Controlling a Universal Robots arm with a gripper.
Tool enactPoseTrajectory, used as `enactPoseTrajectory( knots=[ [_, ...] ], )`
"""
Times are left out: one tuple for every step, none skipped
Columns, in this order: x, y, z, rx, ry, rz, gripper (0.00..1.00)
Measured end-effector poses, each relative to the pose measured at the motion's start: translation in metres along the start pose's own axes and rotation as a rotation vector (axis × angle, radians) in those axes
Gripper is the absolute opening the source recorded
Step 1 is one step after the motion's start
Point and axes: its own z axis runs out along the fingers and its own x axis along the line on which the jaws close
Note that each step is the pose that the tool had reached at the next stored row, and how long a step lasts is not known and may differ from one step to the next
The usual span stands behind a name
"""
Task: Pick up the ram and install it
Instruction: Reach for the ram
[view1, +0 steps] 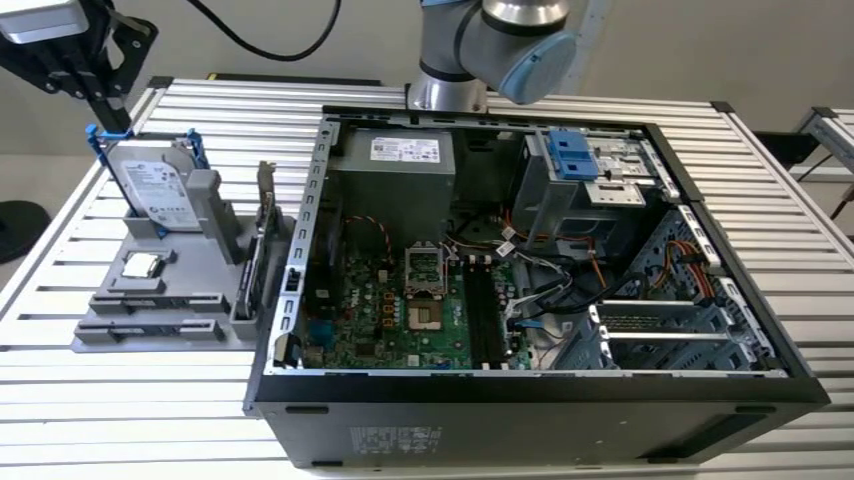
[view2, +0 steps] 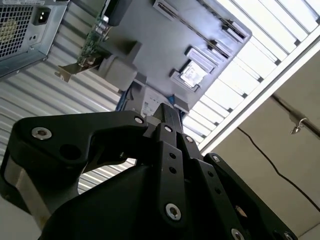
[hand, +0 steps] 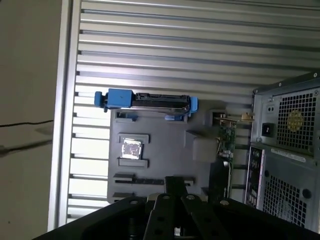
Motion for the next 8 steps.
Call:
enactPoseTrajectory(
  knots=[
    [0.001, 0.0, 0.0, -0.0001, 0.0001, -0.004, 0.0],
    [0.002, 0.0002, 0.0, -0.0002, 0.0003, -0.008, 0.0],
    [0.0028, 0.0003, 0.0, -0.0002, 0.0005, -0.011, 0.0],
    [0.0035, 0.0004, 0.0, -0.0003, 0.0007, -0.015, 0.0],
    [0.0042, 0.0004, -0.0001, -0.0003, 0.0009, -0.018, 0.0],
    [0.0048, 0.0005, -0.0001, -0.0004, 0.001, -0.021, 0.0],
    [0.0051, 0.0005, -0.0001, -0.0004, 0.0011, -0.022, 0.0],
    [0.0051, 0.0005, -0.0001, -0.0004, 0.0012, -0.022, 0.0]
  ],
)
